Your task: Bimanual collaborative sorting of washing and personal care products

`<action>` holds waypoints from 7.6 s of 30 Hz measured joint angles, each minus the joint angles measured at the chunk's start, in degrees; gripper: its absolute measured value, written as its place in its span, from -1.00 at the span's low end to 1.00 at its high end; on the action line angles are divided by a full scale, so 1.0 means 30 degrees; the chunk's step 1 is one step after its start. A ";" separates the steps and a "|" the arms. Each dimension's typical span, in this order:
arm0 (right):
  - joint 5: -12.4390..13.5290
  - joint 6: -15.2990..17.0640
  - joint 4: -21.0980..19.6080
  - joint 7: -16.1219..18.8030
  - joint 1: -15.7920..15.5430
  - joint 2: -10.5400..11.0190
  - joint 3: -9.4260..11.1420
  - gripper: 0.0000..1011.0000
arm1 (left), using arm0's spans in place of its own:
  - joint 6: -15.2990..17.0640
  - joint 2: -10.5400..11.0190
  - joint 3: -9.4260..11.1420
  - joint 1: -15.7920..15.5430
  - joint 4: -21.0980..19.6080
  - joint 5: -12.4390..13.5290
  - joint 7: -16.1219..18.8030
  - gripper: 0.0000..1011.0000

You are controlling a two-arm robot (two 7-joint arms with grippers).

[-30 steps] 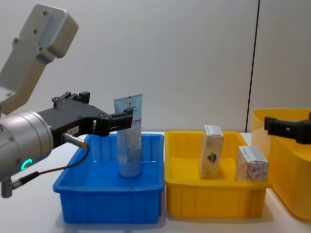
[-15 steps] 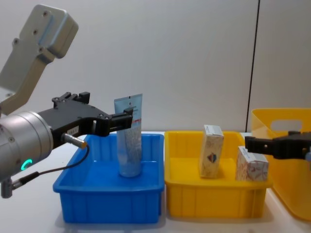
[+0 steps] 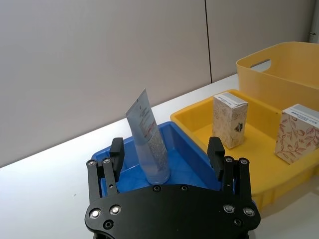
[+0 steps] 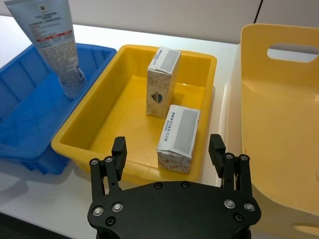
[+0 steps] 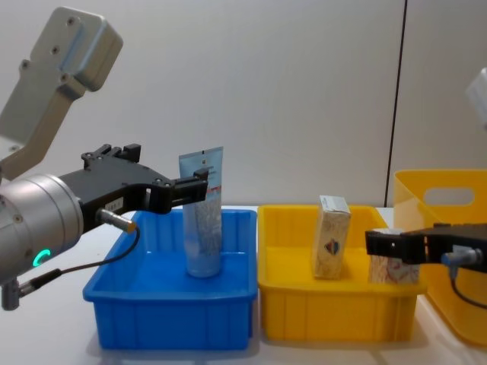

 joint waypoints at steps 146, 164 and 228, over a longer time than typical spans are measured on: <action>-0.0589 -0.1718 -0.1552 -0.2406 0.0852 -0.2695 0.5124 -0.27 | -0.0003 0.0000 -0.0001 -0.0001 0.0002 0.0000 0.0000 0.98; -0.1173 0.2967 -0.1212 -0.3359 0.0690 -0.2651 0.5408 -0.27 | -0.0002 0.0000 -0.0001 -0.0002 0.0002 0.0000 0.0000 0.98; 0.1410 -0.1169 -0.4630 0.0924 -0.1074 -0.2915 0.6539 0.99 | -0.0003 0.0001 0.0000 -0.0002 -0.0002 0.0001 0.0000 0.98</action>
